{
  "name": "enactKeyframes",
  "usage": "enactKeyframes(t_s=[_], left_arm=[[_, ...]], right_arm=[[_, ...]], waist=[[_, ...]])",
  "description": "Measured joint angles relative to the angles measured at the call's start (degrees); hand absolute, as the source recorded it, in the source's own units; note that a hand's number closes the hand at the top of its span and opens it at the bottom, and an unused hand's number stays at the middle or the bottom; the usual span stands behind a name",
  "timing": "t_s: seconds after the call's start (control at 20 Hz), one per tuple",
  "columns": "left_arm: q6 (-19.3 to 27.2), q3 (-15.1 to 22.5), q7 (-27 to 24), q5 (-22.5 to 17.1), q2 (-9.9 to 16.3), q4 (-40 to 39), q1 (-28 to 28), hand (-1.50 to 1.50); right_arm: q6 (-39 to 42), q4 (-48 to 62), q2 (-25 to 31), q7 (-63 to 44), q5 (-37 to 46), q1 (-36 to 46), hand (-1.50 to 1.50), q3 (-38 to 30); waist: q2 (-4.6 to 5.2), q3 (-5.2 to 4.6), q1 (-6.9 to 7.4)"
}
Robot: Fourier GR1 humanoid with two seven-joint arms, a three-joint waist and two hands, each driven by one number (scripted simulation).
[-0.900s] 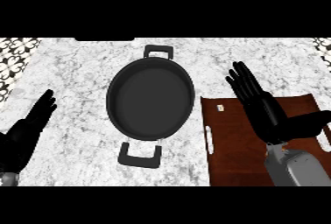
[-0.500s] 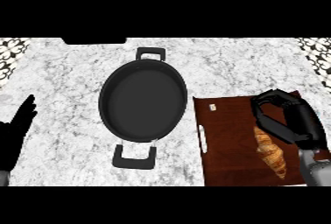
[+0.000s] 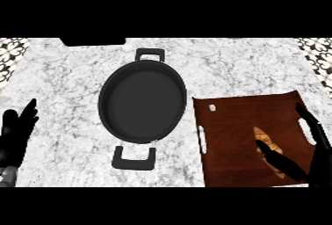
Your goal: Pick the croissant from the tray and place it in the pot
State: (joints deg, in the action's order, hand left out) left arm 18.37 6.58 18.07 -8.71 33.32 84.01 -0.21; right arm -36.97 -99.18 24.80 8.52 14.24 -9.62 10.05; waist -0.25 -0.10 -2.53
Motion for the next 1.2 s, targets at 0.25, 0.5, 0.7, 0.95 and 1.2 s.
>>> enactKeyframes(t_s=[0.25,0.5,0.7,0.95,1.2], left_arm=[[0.43,0.79,1.38,1.32,-1.21,-1.12,-1.75,0.0],[0.05,0.63,1.75,1.8,-1.26,-1.8,-3.02,0.0],[0.02,1.28,1.94,2.39,-1.98,-1.64,-3.46,0.0],[-1.11,0.81,1.99,2.45,-2.11,-2.19,-4.52,0.0],[-1.4,0.55,2.53,3.89,-3.52,-2.32,-4.77,0.0]], right_arm=[[1.36,-7.86,5.91,-12.14,10.23,-8.07,-1.5,1.05],[10.64,-16.49,13.38,-28.57,16.81,-12.02,-1.5,0.3],[21.23,-22.72,18.23,-40.87,18.26,-13.28,-1.5,1.66],[34.17,-28.92,20.62,-54.7,14.69,-9.95,-1.5,4.4],[41.72,-31.43,18.47,-64.78,13.77,-5.57,-1.5,6.57]], waist=[[0.13,-0.14,0.47],[0.21,-0.26,1.09],[0.3,-0.28,1.88],[0.41,-0.13,2.81],[0.33,-0.01,2.77]])
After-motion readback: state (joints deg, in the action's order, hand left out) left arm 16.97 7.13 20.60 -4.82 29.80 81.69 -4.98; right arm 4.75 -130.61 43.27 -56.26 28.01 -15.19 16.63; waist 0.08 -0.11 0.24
